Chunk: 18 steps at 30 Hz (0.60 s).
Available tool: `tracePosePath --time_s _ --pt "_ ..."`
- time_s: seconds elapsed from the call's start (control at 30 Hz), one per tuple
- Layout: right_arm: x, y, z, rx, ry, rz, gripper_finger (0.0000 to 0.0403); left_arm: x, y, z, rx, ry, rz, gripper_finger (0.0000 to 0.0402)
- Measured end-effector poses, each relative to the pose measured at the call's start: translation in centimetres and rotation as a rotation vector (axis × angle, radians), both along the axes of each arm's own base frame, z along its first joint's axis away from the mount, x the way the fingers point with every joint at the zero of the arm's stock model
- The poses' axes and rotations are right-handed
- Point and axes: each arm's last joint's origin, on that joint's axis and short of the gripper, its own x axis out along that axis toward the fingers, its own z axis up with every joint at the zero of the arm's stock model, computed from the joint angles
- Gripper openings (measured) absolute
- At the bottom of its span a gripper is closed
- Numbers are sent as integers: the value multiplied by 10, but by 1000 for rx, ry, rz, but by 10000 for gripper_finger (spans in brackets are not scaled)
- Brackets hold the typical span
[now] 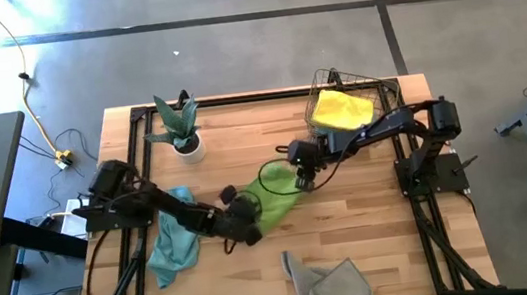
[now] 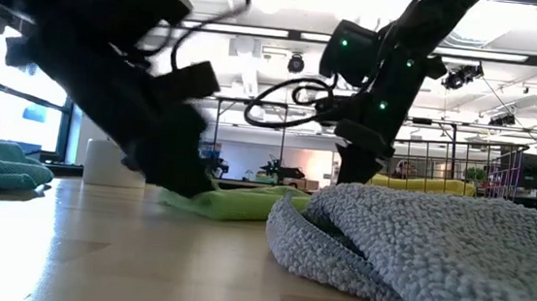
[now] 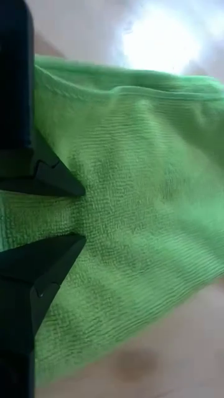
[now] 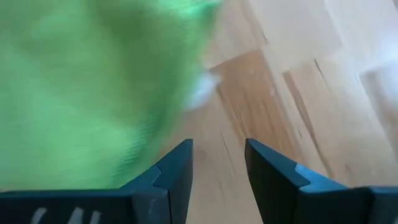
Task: Fold microfiber towels
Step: Put the green towel into the wire basket
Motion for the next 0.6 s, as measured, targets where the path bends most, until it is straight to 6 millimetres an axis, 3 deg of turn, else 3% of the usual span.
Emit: tracePosePath --time_s 0.13,0.3,0.6 --pt "0 -5 0 108 -32 -113 137 -12 -4 8 222 201 -185 103" --pt "2 -5 1 250 -77 -139 137 -17 10 21 397 331 -270 103" --pt "-4 5 -1 327 2 -102 138 -18 11 62 379 180 -262 103"
